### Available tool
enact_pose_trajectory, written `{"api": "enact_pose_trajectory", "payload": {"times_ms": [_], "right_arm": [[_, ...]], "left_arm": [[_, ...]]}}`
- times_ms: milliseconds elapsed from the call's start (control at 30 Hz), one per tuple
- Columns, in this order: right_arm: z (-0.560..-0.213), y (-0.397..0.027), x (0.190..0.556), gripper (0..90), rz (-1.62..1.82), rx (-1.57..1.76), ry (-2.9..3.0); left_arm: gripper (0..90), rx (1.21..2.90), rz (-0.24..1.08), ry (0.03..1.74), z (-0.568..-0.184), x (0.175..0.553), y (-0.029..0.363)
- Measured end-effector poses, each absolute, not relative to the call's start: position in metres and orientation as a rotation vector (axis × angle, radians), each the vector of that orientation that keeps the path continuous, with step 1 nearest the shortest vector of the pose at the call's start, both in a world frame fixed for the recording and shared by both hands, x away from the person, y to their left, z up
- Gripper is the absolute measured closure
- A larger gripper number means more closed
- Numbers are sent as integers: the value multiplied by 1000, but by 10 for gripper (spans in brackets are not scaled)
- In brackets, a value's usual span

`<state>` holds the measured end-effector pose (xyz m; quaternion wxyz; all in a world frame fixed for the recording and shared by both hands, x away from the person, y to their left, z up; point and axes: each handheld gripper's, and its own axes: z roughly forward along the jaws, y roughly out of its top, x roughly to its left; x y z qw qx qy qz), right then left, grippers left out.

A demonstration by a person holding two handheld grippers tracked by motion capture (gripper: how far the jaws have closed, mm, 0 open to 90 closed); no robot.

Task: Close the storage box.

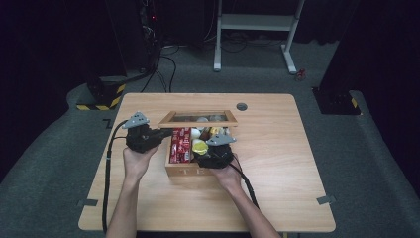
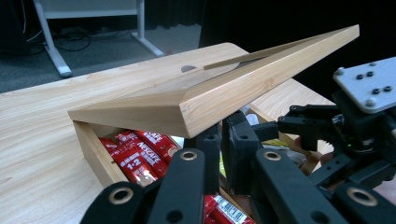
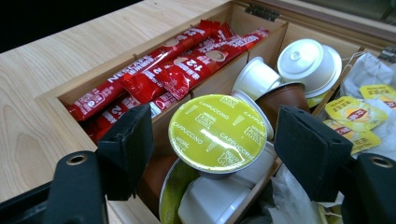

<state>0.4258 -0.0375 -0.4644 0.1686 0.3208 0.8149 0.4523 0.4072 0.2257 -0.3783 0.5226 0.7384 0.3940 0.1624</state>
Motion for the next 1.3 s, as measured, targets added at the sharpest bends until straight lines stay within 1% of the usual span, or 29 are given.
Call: {"api": "enact_pose_trajectory", "payload": {"times_ms": [300, 533, 1300], "right_arm": [[-468, -33, 429, 301, 1250, 915, 2322], [-469, -30, 429, 367, 1212, 915, 2334], [-459, -41, 423, 372, 1252, 949, 2313]], "left_arm": [[855, 1768, 392, 947, -377, 408, 225], [855, 1772, 388, 945, -377, 408, 225], [856, 1786, 392, 937, -378, 407, 226]]}}
